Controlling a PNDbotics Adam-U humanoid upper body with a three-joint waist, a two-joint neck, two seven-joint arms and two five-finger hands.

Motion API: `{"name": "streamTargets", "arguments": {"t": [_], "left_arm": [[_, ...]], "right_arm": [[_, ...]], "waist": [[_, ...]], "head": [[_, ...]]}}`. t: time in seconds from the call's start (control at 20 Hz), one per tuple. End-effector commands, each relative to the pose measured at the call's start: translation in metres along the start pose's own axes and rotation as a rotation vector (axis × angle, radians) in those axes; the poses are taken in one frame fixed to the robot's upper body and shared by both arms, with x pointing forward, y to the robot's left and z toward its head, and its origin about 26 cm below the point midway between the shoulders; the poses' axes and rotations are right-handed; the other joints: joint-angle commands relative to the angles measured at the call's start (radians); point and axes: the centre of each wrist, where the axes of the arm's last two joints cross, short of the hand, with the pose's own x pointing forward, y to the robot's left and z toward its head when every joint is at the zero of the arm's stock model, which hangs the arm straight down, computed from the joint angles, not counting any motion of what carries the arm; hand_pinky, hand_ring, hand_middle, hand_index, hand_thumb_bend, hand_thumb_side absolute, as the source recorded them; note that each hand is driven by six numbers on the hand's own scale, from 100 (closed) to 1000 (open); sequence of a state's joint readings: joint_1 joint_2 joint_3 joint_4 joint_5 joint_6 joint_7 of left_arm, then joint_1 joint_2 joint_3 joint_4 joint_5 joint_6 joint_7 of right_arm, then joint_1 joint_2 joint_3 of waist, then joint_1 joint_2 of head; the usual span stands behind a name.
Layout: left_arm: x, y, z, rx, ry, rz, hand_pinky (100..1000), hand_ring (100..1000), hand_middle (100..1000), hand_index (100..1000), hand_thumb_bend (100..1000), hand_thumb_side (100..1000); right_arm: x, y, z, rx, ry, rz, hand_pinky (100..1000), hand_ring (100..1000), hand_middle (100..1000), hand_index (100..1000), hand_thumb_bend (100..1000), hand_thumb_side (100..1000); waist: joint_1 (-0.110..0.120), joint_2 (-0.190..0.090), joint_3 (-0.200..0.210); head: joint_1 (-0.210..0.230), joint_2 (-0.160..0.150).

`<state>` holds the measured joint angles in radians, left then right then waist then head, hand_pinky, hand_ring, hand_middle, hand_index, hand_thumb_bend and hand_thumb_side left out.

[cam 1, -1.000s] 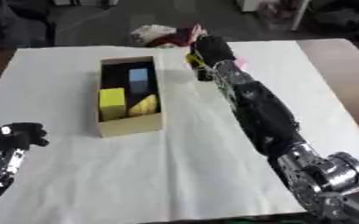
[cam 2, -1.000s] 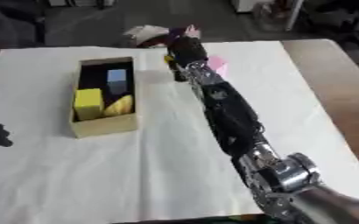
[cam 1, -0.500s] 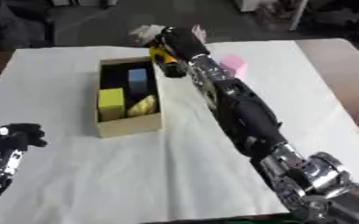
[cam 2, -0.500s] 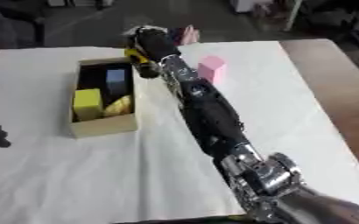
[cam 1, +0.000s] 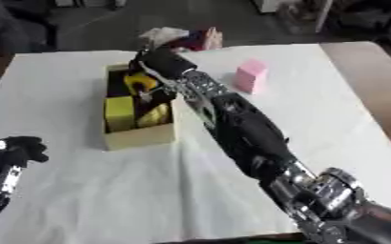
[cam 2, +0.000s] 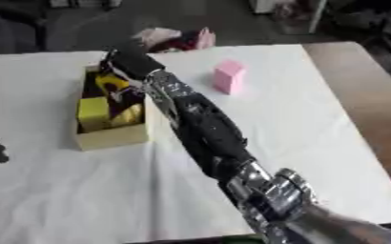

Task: Pick up objects on the table and place them in the box.

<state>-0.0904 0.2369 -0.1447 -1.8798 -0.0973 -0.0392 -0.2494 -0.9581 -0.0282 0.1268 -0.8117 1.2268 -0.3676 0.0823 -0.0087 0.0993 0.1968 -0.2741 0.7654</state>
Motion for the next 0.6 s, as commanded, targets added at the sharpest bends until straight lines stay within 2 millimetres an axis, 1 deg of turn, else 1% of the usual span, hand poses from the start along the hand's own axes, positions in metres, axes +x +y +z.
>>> {"name": "streamTargets", "arguments": {"t": [0.05,0.1,0.2,0.25,0.4,0.45,0.6], "left_arm": [[0.008,0.004,-0.004,-0.004,-0.032,-0.013,785,623,619,743,100,691],[0.008,0.004,-0.004,-0.003,-0.031,-0.013,785,623,618,743,100,691],[0.008,0.004,-0.004,-0.002,-0.031,-0.014,785,623,618,743,100,691],[0.008,0.004,-0.004,-0.002,-0.031,-0.014,785,623,618,743,100,691],[0.008,0.004,-0.003,-0.001,-0.03,-0.015,785,623,618,743,100,691],[0.008,0.005,-0.003,0.0,-0.029,-0.016,785,622,618,743,100,690],[0.007,0.005,-0.003,0.004,-0.027,-0.018,785,622,618,743,100,690]], "right_arm": [[-0.007,-0.02,0.001,-0.006,0.002,0.031,789,750,809,941,100,481],[-0.009,-0.022,0.002,-0.01,0.006,0.028,804,771,835,948,100,560],[-0.013,-0.027,0.004,-0.024,0.018,0.009,823,801,867,955,100,631],[-0.015,-0.03,0.005,-0.031,0.024,-0.005,829,810,876,957,100,649],[-0.024,-0.044,0.011,-0.09,0.054,-0.079,827,799,868,953,100,635],[-0.028,-0.05,0.014,-0.121,0.072,-0.106,827,796,864,952,100,602],[-0.044,-0.067,0.025,-0.202,0.174,-0.131,822,788,852,949,100,321]], "waist": [[0.003,-0.013,-0.002],[0.003,-0.013,-0.002],[0.002,-0.013,-0.003],[0.002,-0.013,-0.005],[0.001,-0.015,-0.008],[0.001,-0.015,-0.009],[0.001,-0.016,-0.013]], "head": [[-0.001,0.005],[-0.001,0.005],[0.0,0.005],[0.0,0.005],[0.002,0.005],[0.001,0.005],[0.003,0.005]]}}
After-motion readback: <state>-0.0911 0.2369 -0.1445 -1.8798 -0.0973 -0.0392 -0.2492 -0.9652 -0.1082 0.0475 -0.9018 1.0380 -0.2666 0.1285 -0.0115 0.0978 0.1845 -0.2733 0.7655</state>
